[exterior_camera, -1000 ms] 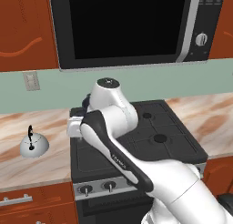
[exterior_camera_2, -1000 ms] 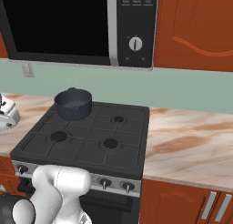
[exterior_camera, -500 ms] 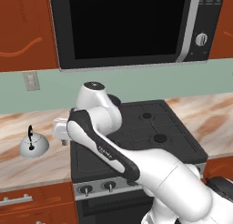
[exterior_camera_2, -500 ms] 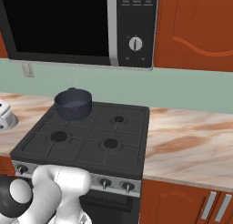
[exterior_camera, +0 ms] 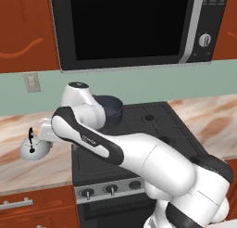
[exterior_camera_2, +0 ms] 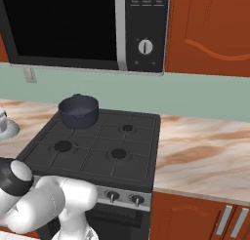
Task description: Pick the kettle from the counter and place it on a stove burner. Then turn the burner on.
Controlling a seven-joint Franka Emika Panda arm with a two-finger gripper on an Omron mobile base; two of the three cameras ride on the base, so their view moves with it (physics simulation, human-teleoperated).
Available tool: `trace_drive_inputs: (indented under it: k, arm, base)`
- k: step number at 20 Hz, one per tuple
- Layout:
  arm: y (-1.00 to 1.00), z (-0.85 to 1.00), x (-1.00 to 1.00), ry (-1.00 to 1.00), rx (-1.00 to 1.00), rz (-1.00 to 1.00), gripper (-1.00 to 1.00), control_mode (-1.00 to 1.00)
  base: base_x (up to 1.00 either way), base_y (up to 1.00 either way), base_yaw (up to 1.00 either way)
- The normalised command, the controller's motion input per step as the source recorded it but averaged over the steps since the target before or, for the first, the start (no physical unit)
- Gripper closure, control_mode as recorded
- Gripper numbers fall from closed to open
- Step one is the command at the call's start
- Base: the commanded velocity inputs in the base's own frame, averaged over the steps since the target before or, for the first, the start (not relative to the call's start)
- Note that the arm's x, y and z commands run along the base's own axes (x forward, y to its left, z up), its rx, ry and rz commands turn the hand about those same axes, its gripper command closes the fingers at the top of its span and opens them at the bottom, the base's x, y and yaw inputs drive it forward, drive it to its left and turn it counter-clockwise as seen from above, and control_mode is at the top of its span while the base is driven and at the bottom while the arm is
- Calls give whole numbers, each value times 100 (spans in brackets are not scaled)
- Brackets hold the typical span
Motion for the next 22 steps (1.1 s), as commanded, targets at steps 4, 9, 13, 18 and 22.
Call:
trace_drive_inputs:
  k: [4, 9, 13, 18, 22]
  arm:
    - [21, -6, 20, 1, 0, 0, -100, -100]
    - [11, -7, 29, 0, -2, -2, -100, -100]
    - [9, -6, 32, 0, -5, -2, -100, -100]
    - [19, -4, 28, 0, -6, -2, -100, -100]
    - [30, -2, 27, 0, -2, -1, -100, -100]
  base:
    - [0, 0, 0]
    - [0, 0, 0]
    - [0, 0, 0]
    - [0, 0, 0]
    - [0, 0, 0]
